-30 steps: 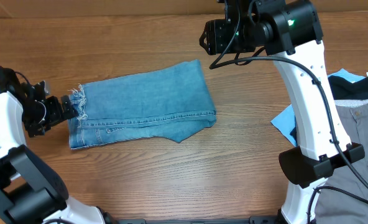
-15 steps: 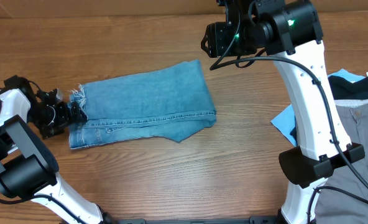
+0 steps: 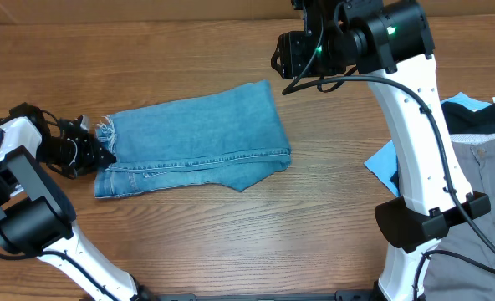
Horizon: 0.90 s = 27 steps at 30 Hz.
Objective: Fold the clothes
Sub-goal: 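Lift the left edge and fold it rightward over the jeans with the left gripper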
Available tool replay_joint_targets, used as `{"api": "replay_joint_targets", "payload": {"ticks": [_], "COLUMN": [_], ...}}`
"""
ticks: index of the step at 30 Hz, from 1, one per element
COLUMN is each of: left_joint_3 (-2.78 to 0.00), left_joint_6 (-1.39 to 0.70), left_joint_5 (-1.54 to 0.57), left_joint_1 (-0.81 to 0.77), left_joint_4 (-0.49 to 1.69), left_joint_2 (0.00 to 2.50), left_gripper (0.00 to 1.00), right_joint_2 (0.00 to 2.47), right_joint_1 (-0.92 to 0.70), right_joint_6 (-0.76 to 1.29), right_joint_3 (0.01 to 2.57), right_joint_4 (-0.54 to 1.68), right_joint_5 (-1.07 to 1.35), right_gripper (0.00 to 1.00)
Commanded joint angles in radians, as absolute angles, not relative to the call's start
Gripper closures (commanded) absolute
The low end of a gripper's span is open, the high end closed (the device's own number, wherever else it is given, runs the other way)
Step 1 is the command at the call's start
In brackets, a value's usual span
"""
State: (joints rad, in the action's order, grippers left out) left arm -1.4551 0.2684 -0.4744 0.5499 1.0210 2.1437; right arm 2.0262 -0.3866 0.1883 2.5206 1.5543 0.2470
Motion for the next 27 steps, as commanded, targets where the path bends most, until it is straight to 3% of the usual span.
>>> {"api": "replay_joint_targets", "payload": {"ticks": [1,3,7,13,20,27], "left_joint_3": [-1.453,-1.510,-1.767,-2.124,-2.273,-2.238], "left_joint_6": [0.277,0.277,0.242,0.208,0.176,0.064], "left_joint_5": [-0.437,-0.432,-0.381,-0.305,-0.283,-0.177], "left_joint_1": [0.533,0.545,0.587,0.598,0.498,0.268], "left_joint_4": [1.077,1.145,1.410,1.640,1.690,1.676], "left_joint_2": [2.242,2.242,2.226,2.127,1.993,2.003], "left_gripper": [0.90,0.96,0.96,0.96,0.96,0.96], "right_joint_2": [1.995,1.991,1.974,1.942,1.911,1.879], "right_joint_1": [-0.384,-0.384,-0.384,-0.384,-0.384,-0.371], "right_joint_6": [0.183,0.182,0.182,0.186,0.210,0.210], "right_joint_3": [2.539,2.539,2.539,2.539,2.539,2.539], "right_joint_4": [1.550,1.551,1.549,1.539,1.538,1.546], "right_joint_5": [0.241,0.241,0.241,0.241,0.240,0.241], "right_gripper": [0.47,0.47,0.47,0.47,0.47,0.47]}}
